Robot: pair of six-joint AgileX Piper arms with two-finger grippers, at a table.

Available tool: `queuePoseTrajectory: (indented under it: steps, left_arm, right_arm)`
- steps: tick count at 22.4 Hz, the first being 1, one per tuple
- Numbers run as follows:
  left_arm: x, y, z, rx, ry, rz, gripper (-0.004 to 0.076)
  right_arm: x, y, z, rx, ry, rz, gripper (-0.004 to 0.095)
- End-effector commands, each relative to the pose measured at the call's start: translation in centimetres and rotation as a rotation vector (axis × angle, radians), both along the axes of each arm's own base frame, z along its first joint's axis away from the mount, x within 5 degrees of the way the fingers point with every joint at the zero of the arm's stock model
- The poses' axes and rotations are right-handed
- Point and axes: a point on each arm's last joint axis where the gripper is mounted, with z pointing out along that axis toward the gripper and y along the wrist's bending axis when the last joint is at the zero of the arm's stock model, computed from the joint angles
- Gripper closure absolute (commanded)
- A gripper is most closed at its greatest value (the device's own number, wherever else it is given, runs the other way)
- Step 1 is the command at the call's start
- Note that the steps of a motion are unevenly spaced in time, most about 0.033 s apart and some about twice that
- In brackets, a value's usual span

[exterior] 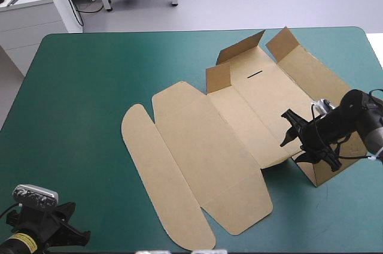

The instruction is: Fold the box

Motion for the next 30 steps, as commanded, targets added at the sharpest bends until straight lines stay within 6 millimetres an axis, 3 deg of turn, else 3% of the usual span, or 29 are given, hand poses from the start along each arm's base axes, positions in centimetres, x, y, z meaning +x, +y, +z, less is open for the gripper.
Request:
queuePoseTrajectory:
  steps: [1,8,15,21,25,30]
  left_arm:
    - [0.4,-0.2,1.1,-0.029,-0.063,-0.002,0.0734]
    - [0.4,-0.2,1.1,-0.029,-0.063,-0.002,0.0734]
    - [0.4,-0.2,1.1,-0.029,-0.063,-0.002,0.0734]
    - [0.4,-0.2,1.1,-0.029,-0.063,-0.002,0.0734]
    - [0.4,-0.2,1.1,-0.029,-0.063,-0.002,0.0734]
    - [0.4,-0.2,1.1,-0.029,-0.063,-0.002,0.0734]
  right_arm:
    - [0.2,0.0,1.4,0.004,-0.071,-0.013,0.0428]
    - [0.2,0.0,1.2,0.008,-0.067,-0.015,0.0428]
    - [-0.6,0.2,-0.8,0.023,-0.028,-0.032,0.0438]
    - [-0.1,0.9,-0.6,0.052,-0.089,-0.029,0.0590]
    - [0.1,1.0,-0.6,0.030,-0.125,0.022,0.0927]
    - [0.0,1.0,-0.6,0.018,-0.142,0.063,0.0923]
